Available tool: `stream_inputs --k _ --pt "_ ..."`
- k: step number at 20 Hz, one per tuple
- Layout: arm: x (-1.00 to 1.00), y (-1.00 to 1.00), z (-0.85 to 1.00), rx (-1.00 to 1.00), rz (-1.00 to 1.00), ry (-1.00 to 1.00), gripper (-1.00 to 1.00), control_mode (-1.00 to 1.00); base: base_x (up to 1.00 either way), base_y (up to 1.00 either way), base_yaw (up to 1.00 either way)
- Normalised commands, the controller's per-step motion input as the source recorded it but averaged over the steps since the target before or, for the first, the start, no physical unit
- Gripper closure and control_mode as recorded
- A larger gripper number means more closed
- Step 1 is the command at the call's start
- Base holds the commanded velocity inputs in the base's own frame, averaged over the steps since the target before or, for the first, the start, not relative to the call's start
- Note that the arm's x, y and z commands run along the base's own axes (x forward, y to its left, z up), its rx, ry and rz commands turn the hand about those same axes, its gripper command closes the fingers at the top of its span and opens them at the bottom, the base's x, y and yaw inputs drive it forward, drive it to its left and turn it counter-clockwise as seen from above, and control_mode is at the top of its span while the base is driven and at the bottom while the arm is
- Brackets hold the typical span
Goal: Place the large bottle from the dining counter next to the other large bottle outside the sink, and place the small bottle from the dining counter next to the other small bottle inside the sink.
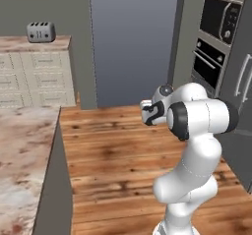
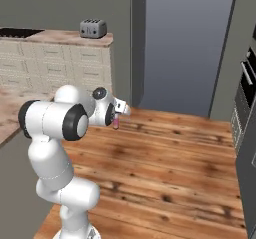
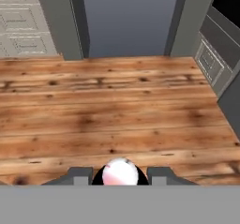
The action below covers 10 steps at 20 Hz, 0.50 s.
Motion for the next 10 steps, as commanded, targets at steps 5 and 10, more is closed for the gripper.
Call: stream_inputs --k 5,10 --pt "0.00 0.00 0.00 0.00 0.00 0.00 1.00 1.00 0.73 0.00 0.24" --pt "0.00 0.00 0.00 0.00 0.00 0.00 1.00 1.00 0.73 -0.02 0.27"
